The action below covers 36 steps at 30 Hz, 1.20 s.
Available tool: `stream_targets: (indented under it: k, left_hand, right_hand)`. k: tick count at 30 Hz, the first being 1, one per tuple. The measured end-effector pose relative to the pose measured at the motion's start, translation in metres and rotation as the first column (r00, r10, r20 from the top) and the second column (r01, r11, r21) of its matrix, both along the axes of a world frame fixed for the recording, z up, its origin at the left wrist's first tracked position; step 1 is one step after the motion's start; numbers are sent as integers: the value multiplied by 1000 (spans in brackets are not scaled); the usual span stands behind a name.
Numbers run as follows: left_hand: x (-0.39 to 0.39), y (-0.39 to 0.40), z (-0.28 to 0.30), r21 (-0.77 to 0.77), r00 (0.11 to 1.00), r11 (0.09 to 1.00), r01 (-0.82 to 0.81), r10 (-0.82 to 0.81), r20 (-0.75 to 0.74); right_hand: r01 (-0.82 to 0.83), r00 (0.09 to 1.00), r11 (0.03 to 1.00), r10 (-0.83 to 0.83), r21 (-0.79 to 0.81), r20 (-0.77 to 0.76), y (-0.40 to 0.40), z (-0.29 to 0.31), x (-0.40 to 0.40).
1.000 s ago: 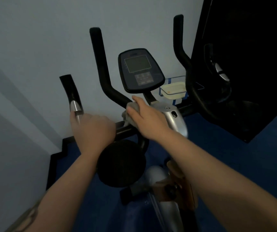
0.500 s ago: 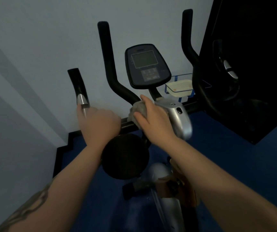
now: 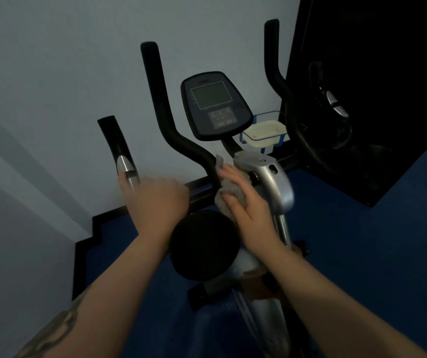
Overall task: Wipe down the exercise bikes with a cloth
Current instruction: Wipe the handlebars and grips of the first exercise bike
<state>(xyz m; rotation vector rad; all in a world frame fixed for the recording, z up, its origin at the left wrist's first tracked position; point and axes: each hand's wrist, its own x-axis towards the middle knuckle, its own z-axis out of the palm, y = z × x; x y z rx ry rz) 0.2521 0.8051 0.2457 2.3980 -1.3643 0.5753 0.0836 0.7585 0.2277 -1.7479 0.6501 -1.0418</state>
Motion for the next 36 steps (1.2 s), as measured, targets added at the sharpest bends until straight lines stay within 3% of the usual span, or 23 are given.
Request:
stream_targets:
  k: [3,7,10,14,19,24,27,31,33,36]
  left_hand:
    - [1,4,0,-7,999,999,41,-41,-8]
    - [-1,5,2,-3,997,997,80,-80,-10]
    - [1,5,0,-4,995,995,104,-104,1]
    - [2,8,2,2,994,994,107,-107,-22]
    - [7,12,5,8,977,982,187,-185,-107]
    - [24,6,24,-174,920,950,258,-297,-256]
    - [45,-7,40,-231,946,950,211,-258,-197]
    - [60,-19,45,-171,979,980,107,-134,-156]
    - [58,-21,40,-131,991,988,78,-91,-96]
    - [55,-23,37,-122,998,992,23,-30,-59]
  right_hand:
    - [63,996,996,-67,63,64,27,-15,-6]
    - [33,988,995,-47,-96,-148,-3,6,2]
    - [101,979,994,-105,-31,-175,-32,32,20]
    - [152,970,988,-150,-4,-193,-23,26,25]
    - [36,926,968,-125,-247,-356,-18,14,4]
    - [70,843,991,-120,-113,-524,-74,56,44]
    - [135,873,990,-139,-41,-467,-69,50,46]
    - [94,928,958,-183,-271,-325,-25,23,27]
    - [17,915,960,-128,-281,-382,-33,26,26]
    - [-100,881,982,11,-163,-474,-65,49,46]
